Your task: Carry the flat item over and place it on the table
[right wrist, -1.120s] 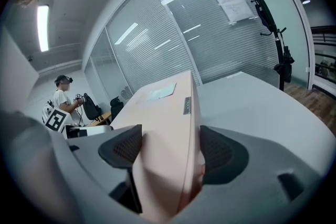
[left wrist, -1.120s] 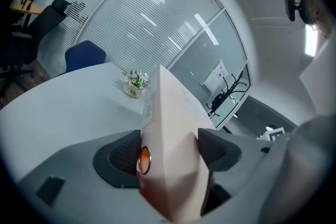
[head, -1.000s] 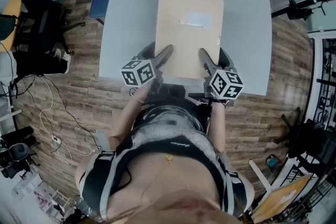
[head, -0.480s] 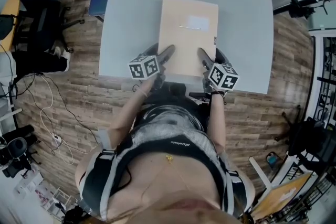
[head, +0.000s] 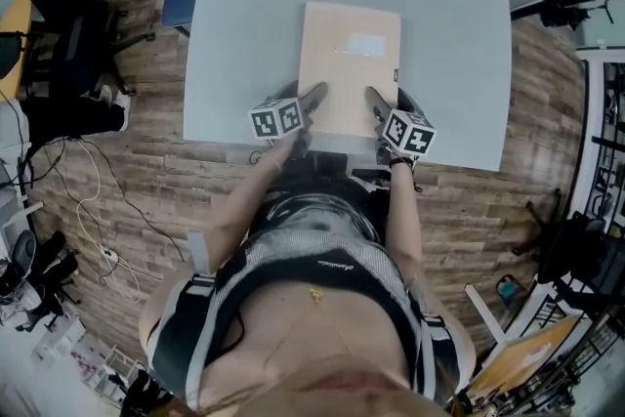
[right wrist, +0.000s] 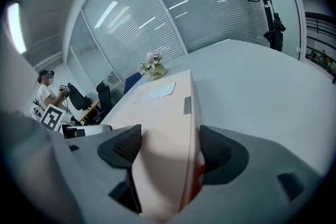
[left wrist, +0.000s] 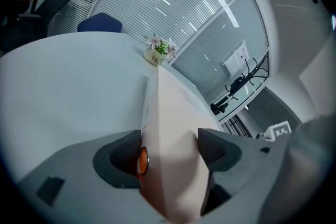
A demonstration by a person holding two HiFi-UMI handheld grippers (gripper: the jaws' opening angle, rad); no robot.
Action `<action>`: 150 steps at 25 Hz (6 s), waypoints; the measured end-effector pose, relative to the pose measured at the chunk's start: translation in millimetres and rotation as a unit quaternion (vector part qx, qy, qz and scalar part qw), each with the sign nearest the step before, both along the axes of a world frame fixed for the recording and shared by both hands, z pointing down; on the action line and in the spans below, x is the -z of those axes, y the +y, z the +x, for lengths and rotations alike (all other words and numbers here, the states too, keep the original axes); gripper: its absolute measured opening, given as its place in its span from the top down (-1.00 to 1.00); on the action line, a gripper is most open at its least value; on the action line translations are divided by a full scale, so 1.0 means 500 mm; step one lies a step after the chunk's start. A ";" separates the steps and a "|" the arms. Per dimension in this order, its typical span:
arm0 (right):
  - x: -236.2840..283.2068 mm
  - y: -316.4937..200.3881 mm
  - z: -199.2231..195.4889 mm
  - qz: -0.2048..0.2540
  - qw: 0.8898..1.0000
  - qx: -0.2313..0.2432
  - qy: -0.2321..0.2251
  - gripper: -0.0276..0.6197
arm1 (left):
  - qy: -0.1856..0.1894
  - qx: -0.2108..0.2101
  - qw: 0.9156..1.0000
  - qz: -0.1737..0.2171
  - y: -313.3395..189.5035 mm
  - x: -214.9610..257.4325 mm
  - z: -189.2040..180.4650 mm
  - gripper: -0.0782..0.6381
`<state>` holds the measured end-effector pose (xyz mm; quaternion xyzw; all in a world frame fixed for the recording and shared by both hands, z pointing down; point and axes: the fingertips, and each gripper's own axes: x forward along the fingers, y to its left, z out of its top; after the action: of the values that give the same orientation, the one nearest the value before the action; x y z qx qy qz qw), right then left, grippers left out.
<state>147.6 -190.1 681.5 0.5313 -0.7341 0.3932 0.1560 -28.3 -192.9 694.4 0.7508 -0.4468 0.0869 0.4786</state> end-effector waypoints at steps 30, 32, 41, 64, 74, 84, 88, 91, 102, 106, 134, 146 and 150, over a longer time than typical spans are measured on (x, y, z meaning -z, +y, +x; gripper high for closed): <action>-0.042 0.004 0.008 -0.087 0.996 0.000 0.018 -0.20 | -0.030 -0.049 0.998 -0.040 0.001 -0.022 0.008 -0.15; -0.039 0.006 0.009 -0.091 0.996 -0.001 0.023 -0.20 | -0.039 -0.058 0.996 -0.052 0.002 -0.018 0.008 -0.15; -0.038 0.002 0.003 -0.114 0.993 0.002 0.033 -0.19 | -0.052 -0.069 0.994 -0.062 -0.001 -0.014 0.004 -0.13; -0.040 0.004 0.004 -0.112 0.993 0.003 0.026 -0.18 | -0.060 -0.056 0.995 -0.051 0.000 -0.018 0.002 -0.13; -0.041 0.001 0.007 -0.108 0.994 0.000 0.027 -0.18 | -0.052 -0.052 0.996 -0.052 -0.002 -0.021 0.004 -0.13; -0.040 0.003 0.006 -0.102 0.994 -0.002 0.027 -0.19 | -0.044 -0.049 0.996 -0.053 0.001 -0.021 0.003 -0.13; -0.041 0.003 0.007 -0.100 0.995 -0.003 0.027 -0.18 | -0.045 -0.046 0.997 -0.052 0.001 -0.020 0.002 -0.13; -0.040 0.002 0.007 -0.098 0.995 -0.003 0.027 -0.18 | -0.044 -0.047 0.997 -0.051 0.000 -0.019 0.003 -0.13; -0.037 0.002 0.007 -0.088 0.996 -0.008 0.017 -0.19 | -0.022 -0.033 0.998 -0.039 -0.001 -0.013 0.001 -0.13; -0.026 0.000 0.013 -0.070 0.997 -0.003 0.021 -0.22 | -0.019 -0.033 0.999 -0.027 0.002 -0.003 -0.001 -0.13; 0.228 -0.020 -0.023 0.092 0.982 0.102 0.130 0.82 | -0.009 -0.079 0.984 0.159 -0.014 0.261 0.038 0.64; 0.338 -0.005 -0.060 0.155 0.980 0.093 0.086 0.89 | 0.016 -0.105 0.972 0.207 0.002 0.362 0.075 0.69; 0.378 -0.010 -0.076 0.177 0.976 0.103 0.074 0.89 | 0.008 -0.113 0.965 0.238 -0.001 0.402 0.081 0.69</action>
<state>109.6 -195.1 492.4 0.4996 -0.8293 0.1980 0.1531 12.5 -193.7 493.2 0.8894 -0.3634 0.0256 0.2762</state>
